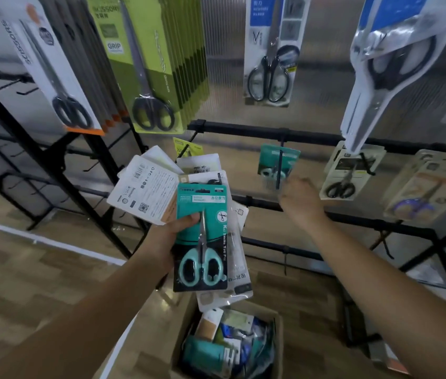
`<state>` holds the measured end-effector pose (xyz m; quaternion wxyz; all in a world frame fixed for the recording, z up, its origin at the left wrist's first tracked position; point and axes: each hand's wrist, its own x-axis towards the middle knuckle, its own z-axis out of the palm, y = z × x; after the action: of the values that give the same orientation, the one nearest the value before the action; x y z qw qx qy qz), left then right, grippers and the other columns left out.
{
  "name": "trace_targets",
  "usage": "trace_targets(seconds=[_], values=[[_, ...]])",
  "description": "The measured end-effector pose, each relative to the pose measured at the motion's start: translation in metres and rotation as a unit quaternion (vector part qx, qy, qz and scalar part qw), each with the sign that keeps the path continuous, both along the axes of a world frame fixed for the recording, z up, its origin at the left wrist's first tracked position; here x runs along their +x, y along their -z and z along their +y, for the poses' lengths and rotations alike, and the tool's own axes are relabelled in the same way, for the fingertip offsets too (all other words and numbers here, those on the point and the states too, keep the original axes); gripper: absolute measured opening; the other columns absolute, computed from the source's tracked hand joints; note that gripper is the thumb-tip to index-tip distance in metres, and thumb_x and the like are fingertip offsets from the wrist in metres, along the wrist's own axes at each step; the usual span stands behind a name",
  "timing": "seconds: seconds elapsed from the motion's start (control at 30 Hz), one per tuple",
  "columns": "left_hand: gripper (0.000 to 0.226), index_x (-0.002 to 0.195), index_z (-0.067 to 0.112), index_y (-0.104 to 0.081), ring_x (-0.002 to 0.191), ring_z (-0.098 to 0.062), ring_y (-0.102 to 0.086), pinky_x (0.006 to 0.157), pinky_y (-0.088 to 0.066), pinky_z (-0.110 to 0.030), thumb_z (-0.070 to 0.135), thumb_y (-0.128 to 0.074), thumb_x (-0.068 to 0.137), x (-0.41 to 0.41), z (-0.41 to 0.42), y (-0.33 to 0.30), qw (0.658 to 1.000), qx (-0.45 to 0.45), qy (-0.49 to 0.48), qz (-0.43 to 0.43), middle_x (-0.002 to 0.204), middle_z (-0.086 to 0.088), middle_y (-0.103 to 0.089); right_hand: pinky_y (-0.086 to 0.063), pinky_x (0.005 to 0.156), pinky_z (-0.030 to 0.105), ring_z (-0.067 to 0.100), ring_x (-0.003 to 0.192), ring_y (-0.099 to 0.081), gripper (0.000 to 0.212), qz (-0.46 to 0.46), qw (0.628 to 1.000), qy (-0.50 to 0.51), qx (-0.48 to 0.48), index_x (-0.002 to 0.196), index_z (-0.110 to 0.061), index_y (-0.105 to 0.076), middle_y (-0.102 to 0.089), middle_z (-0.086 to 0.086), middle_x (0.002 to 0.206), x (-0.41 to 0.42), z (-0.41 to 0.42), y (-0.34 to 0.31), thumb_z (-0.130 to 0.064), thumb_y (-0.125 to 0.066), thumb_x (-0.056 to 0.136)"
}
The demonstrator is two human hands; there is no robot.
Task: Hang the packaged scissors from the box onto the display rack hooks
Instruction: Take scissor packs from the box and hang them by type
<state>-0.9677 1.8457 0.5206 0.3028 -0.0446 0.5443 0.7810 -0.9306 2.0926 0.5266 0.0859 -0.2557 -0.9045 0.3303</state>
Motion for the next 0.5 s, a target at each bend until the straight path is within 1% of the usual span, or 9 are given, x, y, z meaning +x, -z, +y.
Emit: trace_targets(seconds=[0.03, 0.07, 0.1, 0.13, 0.2, 0.27, 0.33, 0.43, 0.5], values=[[0.047, 0.108, 0.010, -0.064, 0.080, -0.029, -0.072, 0.057, -0.057, -0.034, 0.013, -0.074, 0.061, 0.001, 0.001, -0.001, 1.000, 0.004, -0.001, 0.004, 0.096, -0.011, -0.073, -0.039, 0.073, 0.021, 0.014, 0.091, -0.056, 0.015, 0.049, 0.998, -0.006, -0.048, 0.101, -0.015, -0.059, -0.060, 0.008, 0.109, 0.014, -0.013, 0.001, -0.008, -0.055, 0.088], [0.044, 0.104, 0.011, -0.065, 0.080, -0.029, -0.072, 0.056, -0.057, -0.034, 0.013, -0.074, 0.061, 0.002, 0.003, -0.002, 1.000, 0.007, -0.002, 0.004, 0.095, -0.011, -0.074, -0.038, 0.068, 0.018, 0.008, 0.081, -0.056, 0.009, 0.082, 0.991, -0.022, -0.108, 0.087, -0.019, -0.060, -0.063, 0.000, 0.095, 0.026, -0.027, 0.002, -0.010, -0.059, 0.088], [0.042, 0.103, 0.012, -0.066, 0.081, -0.029, -0.072, 0.056, -0.057, -0.034, 0.014, -0.074, 0.062, 0.004, 0.005, -0.004, 1.000, 0.009, 0.000, 0.003, 0.096, -0.011, -0.074, -0.039, 0.065, 0.017, 0.005, 0.076, -0.055, 0.006, 0.092, 0.981, -0.045, -0.165, 0.083, -0.021, -0.061, -0.063, -0.004, 0.086, 0.035, -0.040, 0.000, -0.016, -0.062, 0.086], [0.042, 0.104, 0.012, -0.066, 0.083, -0.029, -0.072, 0.057, -0.057, -0.034, 0.016, -0.074, 0.063, 0.006, 0.008, -0.006, 1.000, 0.008, 0.007, 0.004, 0.098, -0.011, -0.073, -0.041, 0.063, 0.016, 0.005, 0.074, -0.056, 0.005, 0.087, 0.970, -0.073, -0.215, 0.084, -0.021, -0.062, -0.063, -0.005, 0.083, 0.040, -0.053, -0.003, -0.024, -0.066, 0.084], [0.041, 0.107, 0.014, -0.066, 0.085, -0.028, -0.072, 0.057, -0.057, -0.032, 0.018, -0.072, 0.067, 0.010, 0.013, -0.009, 1.000, 0.011, 0.021, 0.018, 0.099, -0.010, -0.073, -0.043, 0.055, 0.009, 0.003, 0.075, -0.056, 0.026, 0.069, 0.948, -0.107, -0.291, 0.090, -0.019, -0.060, -0.061, -0.007, 0.084, 0.042, -0.072, -0.008, -0.033, -0.075, 0.075], [0.035, 0.105, 0.017, -0.066, 0.083, -0.025, -0.072, 0.056, -0.057, -0.031, 0.019, -0.069, 0.070, 0.014, 0.016, -0.013, 0.999, 0.029, 0.021, 0.032, 0.096, -0.008, -0.074, -0.039, 0.051, 0.005, -0.001, 0.074, -0.054, 0.034, 0.076, 0.948, -0.098, -0.292, 0.084, -0.024, -0.052, -0.057, -0.012, 0.083, 0.039, -0.080, -0.011, -0.028, -0.081, 0.068], [0.034, 0.108, 0.018, -0.064, 0.085, -0.024, -0.072, 0.058, -0.057, -0.031, 0.022, -0.066, 0.074, 0.018, 0.018, -0.016, 0.997, 0.046, 0.023, 0.055, 0.098, -0.007, -0.074, -0.039, 0.056, 0.013, 0.002, 0.072, -0.051, 0.035, 0.081, 0.958, -0.077, -0.264, 0.075, -0.026, -0.046, -0.053, -0.012, 0.078, 0.038, -0.081, -0.010, -0.017, -0.080, 0.070], [0.039, 0.115, 0.015, -0.060, 0.091, -0.023, -0.070, 0.062, -0.057, -0.031, 0.026, -0.060, 0.078, 0.022, 0.021, -0.021, 0.994, 0.059, 0.017, 0.088, 0.105, -0.007, -0.072, -0.037, 0.057, 0.018, 0.004, 0.062, -0.049, 0.032, 0.088, 0.959, -0.060, -0.261, 0.062, -0.021, -0.049, -0.051, -0.008, 0.065, 0.040, -0.078, -0.008, -0.008, -0.075, 0.075], [0.042, 0.119, 0.014, -0.058, 0.094, -0.023, -0.069, 0.067, -0.058, -0.033, 0.026, -0.058, 0.079, 0.024, 0.024, -0.024, 0.993, 0.059, 0.006, 0.098, 0.112, -0.009, -0.069, -0.038, 0.057, 0.017, 0.003, 0.064, -0.050, 0.029, 0.102, 0.960, -0.053, -0.256, 0.065, -0.023, -0.050, -0.053, -0.009, 0.068, 0.042, -0.079, -0.007, -0.010, -0.073, 0.077]])
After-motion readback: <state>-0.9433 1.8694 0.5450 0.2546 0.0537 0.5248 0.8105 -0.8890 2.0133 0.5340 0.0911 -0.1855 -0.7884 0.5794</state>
